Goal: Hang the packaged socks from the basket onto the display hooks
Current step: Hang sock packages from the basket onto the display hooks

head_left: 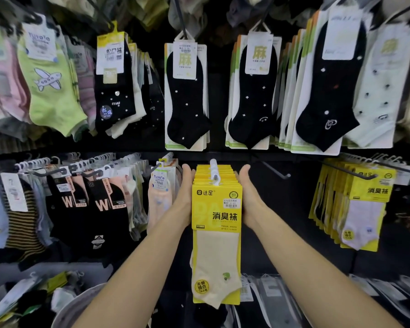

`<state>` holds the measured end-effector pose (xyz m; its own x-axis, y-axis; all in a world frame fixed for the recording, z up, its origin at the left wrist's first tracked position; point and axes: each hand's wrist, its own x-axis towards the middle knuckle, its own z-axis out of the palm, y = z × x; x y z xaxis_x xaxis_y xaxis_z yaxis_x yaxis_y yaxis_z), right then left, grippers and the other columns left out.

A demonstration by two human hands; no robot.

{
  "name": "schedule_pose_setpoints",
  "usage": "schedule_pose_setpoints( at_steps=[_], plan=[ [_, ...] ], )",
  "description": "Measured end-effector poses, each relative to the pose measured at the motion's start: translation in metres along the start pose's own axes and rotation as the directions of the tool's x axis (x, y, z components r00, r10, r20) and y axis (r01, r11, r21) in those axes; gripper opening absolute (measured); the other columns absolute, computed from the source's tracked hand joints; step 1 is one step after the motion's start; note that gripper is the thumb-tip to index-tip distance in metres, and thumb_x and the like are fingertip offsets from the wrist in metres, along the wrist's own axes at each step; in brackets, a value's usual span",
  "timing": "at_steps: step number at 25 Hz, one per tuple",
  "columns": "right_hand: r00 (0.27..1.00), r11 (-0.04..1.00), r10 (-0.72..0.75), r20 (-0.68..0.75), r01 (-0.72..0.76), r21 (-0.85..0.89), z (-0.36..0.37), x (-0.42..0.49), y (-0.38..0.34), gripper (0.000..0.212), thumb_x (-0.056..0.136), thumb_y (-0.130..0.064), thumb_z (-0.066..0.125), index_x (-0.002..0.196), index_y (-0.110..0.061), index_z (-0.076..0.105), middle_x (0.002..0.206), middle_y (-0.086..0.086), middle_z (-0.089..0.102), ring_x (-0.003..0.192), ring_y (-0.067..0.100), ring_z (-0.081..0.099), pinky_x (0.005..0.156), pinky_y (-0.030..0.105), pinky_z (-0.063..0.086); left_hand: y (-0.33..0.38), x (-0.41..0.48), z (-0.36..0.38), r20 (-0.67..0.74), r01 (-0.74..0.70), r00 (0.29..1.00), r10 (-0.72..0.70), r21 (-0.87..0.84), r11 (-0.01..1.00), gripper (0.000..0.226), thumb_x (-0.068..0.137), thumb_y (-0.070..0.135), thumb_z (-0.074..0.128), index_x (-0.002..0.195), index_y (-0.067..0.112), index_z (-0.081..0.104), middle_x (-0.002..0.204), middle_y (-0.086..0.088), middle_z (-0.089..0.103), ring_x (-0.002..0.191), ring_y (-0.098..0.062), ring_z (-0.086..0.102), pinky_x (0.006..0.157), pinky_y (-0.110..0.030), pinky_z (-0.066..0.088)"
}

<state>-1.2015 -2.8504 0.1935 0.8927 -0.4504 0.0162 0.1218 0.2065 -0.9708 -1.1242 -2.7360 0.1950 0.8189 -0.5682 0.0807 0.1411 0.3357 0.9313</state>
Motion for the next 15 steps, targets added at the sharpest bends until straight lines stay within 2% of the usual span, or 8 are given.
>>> schedule_pose_setpoints(
  at_steps=[1,2,4,6,8,10,13,15],
  plan=[
    [1.0,1.0,0.0,0.008,0.0,0.004,0.001,0.001,0.001,0.062,0.085,-0.073,0.02,0.087,-0.036,0.069,0.089,0.003,0.075,0.083,0.021,0.072,0.072,0.038,0.053,0.0,0.003,0.001,0.018,0.005,1.0,-0.005,-0.025,1.0,0.067,0.091,0.064,0.024,0.141,0.022,0.038,0.134,-0.013,0.054,0.123,-0.032,0.051,0.105,-0.048,0.039],
    [1.0,1.0,-0.005,0.011,0.005,-0.002,-0.001,0.003,0.003,0.06,0.086,-0.072,0.021,0.085,-0.038,0.069,0.089,0.002,0.075,0.082,0.019,0.072,0.071,0.038,0.053,-0.001,0.003,0.0,0.033,0.004,0.999,-0.002,-0.049,0.999,0.069,0.091,0.065,0.024,0.142,0.021,0.037,0.137,-0.015,0.051,0.125,-0.033,0.049,0.105,-0.049,0.039],
    [1.0,1.0,-0.011,0.002,0.011,-0.014,-0.007,0.001,0.013,0.062,0.086,-0.072,0.019,0.105,-0.036,0.066,0.097,0.002,0.074,0.09,0.019,0.071,0.076,0.038,0.053,-0.009,0.0,-0.008,0.04,-0.031,0.999,0.033,-0.064,0.997,0.066,0.092,0.063,0.022,0.135,0.02,0.049,0.128,-0.015,0.059,0.117,-0.03,0.057,0.091,-0.042,0.05],
    [1.0,0.999,0.011,-0.017,-0.012,-0.05,-0.018,-0.006,0.037,0.07,0.085,-0.073,0.018,0.121,-0.031,0.06,0.102,0.002,0.073,0.095,0.019,0.07,0.075,0.035,0.052,-0.035,-0.01,-0.018,0.094,-0.058,0.994,0.06,-0.028,0.998,0.066,0.095,0.058,0.016,0.102,0.026,0.074,0.098,-0.005,0.074,0.091,-0.018,0.07,0.068,-0.027,0.056],
    [1.0,0.993,0.023,0.002,-0.023,-0.12,-0.023,-0.018,0.066,0.075,0.08,-0.074,0.02,0.131,-0.03,0.052,0.109,0.0,0.071,0.1,0.018,0.067,0.077,0.034,0.052,-0.066,-0.026,-0.025,0.118,-0.011,0.993,0.015,-0.033,0.999,0.074,0.095,0.056,0.011,0.08,0.027,0.078,0.083,0.001,0.076,0.076,-0.013,0.072,0.058,-0.021,0.055],
    [0.999,0.988,0.031,0.011,-0.029,-0.15,-0.022,-0.026,0.081,0.082,0.074,-0.076,0.022,0.138,-0.03,0.045,0.121,0.001,0.065,0.11,0.019,0.062,0.091,0.037,0.05,-0.091,-0.034,-0.032,0.104,0.026,0.994,-0.022,-0.038,0.999,0.075,0.092,0.059,0.01,0.092,0.021,0.075,0.091,-0.003,0.075,0.083,-0.017,0.072,0.062,-0.024,0.056],
    [1.0,0.992,0.007,-0.008,-0.008,-0.13,-0.025,-0.035,0.085,0.077,0.078,-0.073,0.016,0.142,-0.036,0.035,0.133,-0.003,0.057,0.12,0.016,0.054,0.105,0.041,0.04,-0.098,-0.046,-0.036,0.089,-0.04,0.995,0.041,-0.019,0.999,0.074,0.083,0.067,0.017,0.117,0.018,0.061,0.107,-0.003,0.072,0.097,-0.018,0.069,0.07,-0.025,0.056],
    [0.996,0.977,-0.089,-0.001,0.088,-0.194,-0.027,-0.048,0.094,0.067,0.079,-0.071,0.012,0.141,-0.048,0.028,0.129,-0.019,0.055,0.113,-0.003,0.054,0.097,0.026,0.045,-0.104,-0.054,-0.037,0.041,-0.096,0.995,0.095,0.008,0.995,0.071,0.078,0.068,0.025,0.12,0.021,0.058,0.104,0.003,0.073,0.095,-0.011,0.069,0.068,-0.02,0.055]
  ],
)
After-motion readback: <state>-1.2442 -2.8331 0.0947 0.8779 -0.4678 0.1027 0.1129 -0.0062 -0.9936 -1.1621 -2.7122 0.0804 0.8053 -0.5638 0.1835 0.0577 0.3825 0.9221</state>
